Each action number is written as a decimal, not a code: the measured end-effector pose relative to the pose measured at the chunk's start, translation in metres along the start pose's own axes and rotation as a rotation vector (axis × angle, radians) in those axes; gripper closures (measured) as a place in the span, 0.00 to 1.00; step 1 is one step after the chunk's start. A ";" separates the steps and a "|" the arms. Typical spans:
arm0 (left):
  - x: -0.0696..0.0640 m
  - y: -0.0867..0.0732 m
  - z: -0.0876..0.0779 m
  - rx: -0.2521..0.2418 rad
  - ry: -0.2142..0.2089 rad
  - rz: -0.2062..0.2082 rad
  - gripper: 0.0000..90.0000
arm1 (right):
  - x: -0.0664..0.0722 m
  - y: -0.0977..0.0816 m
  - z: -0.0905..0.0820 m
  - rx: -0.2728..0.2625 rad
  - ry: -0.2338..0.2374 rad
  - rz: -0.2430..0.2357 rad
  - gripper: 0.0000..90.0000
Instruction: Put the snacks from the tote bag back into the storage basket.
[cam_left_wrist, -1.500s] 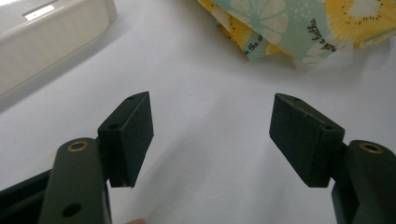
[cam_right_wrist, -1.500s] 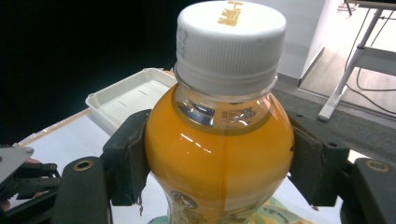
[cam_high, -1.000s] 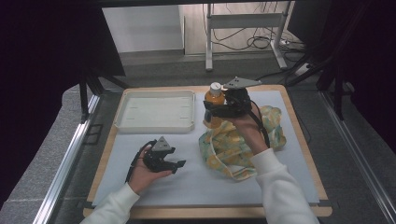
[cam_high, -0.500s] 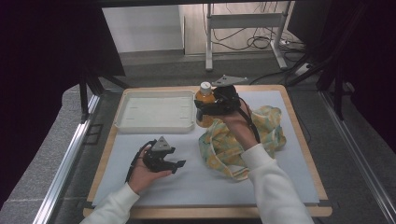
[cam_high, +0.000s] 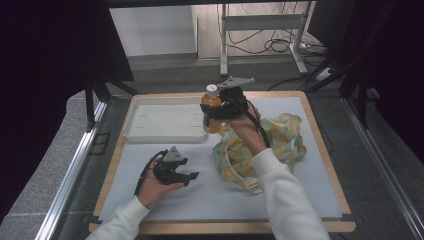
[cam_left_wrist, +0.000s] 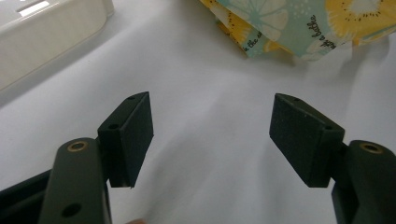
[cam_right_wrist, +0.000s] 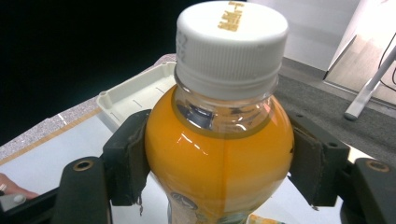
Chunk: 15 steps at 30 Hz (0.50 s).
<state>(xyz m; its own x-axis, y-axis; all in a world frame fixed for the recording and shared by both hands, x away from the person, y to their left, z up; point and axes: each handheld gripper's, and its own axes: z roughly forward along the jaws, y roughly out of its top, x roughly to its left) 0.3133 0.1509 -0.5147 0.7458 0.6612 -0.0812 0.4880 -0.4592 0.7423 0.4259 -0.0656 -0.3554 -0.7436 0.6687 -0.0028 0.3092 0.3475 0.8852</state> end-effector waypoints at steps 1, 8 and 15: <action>0.000 0.000 0.000 0.002 0.001 0.002 0.34 | 0.000 0.000 0.001 0.001 0.001 0.001 0.33; 0.000 0.000 0.000 0.003 -0.001 0.003 0.34 | 0.000 0.004 0.012 0.013 0.000 0.002 0.33; 0.000 0.000 0.000 0.004 -0.003 0.005 0.34 | 0.001 0.006 0.021 0.024 0.000 0.003 0.33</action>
<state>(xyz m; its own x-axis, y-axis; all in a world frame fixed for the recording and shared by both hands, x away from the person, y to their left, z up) 0.3136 0.1511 -0.5149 0.7493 0.6574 -0.0796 0.4865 -0.4649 0.7397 0.4389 -0.0491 -0.3601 -0.7425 0.6698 0.0001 0.3259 0.3612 0.8737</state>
